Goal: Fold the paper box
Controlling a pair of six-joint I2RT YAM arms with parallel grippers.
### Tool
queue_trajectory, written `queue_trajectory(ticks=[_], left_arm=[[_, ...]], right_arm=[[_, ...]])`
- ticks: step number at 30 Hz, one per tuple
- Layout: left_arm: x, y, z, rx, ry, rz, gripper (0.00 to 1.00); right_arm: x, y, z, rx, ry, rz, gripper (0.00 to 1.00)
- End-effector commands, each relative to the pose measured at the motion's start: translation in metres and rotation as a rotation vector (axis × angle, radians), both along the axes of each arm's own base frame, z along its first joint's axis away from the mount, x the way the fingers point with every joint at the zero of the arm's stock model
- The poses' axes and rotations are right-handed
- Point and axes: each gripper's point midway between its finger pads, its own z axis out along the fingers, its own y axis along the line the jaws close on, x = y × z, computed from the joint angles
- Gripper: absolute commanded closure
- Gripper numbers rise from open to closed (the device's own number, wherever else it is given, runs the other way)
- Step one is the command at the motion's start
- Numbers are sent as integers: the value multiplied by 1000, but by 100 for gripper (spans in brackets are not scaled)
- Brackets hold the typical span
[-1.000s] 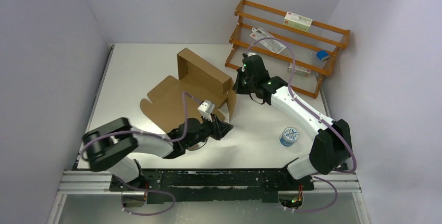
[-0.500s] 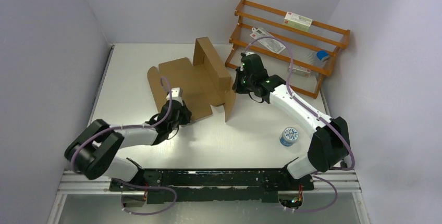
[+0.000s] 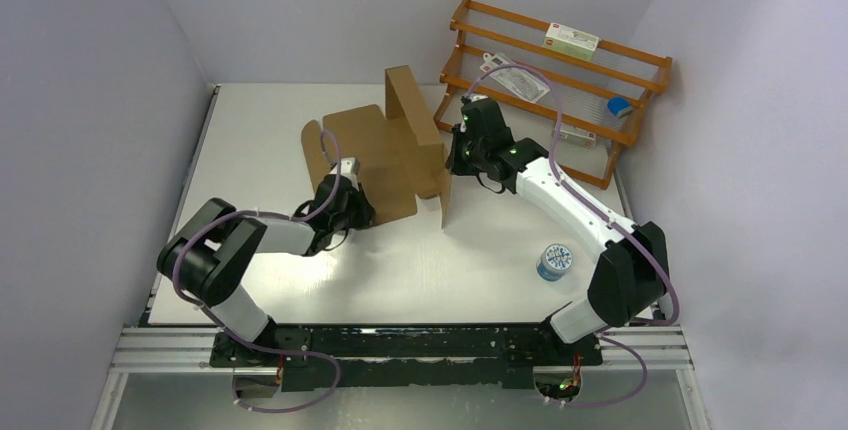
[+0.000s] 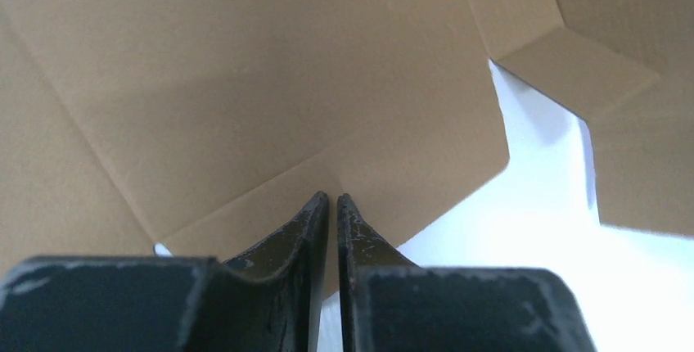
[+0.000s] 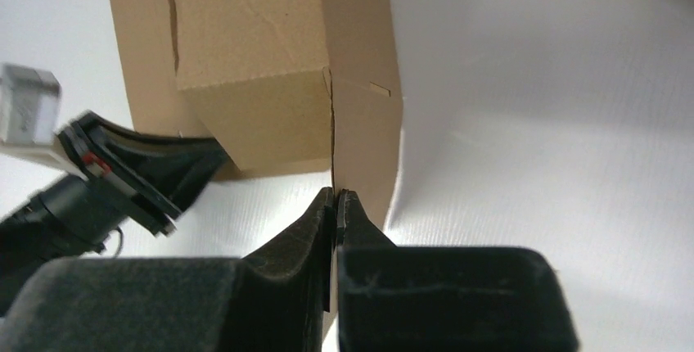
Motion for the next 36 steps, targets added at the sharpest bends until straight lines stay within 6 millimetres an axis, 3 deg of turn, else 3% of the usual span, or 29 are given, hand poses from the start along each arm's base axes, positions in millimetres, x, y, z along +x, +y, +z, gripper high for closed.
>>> queue_trajectory(ticks=[1,7,13,19,26,36], left_arm=[[-72,-25,-42,-32,214,-165,85],[-122,-58,-42,-61,259,-273,85],[-148,-84,-33,-121,274,-350,85],[-155,-110,-26,-169,275,-410,85],[-156,-141,-14,-261,256,-440,87],[-149,-149,-17,-336,232,-386,88]], right_arm=[[8,9,15,51,-6,-32,100],[15,12,19,76,6,-74,100],[21,11,16,60,4,-87,100],[18,16,3,80,31,-78,100],[19,19,9,128,18,-101,96],[-2,21,7,163,-25,13,75]])
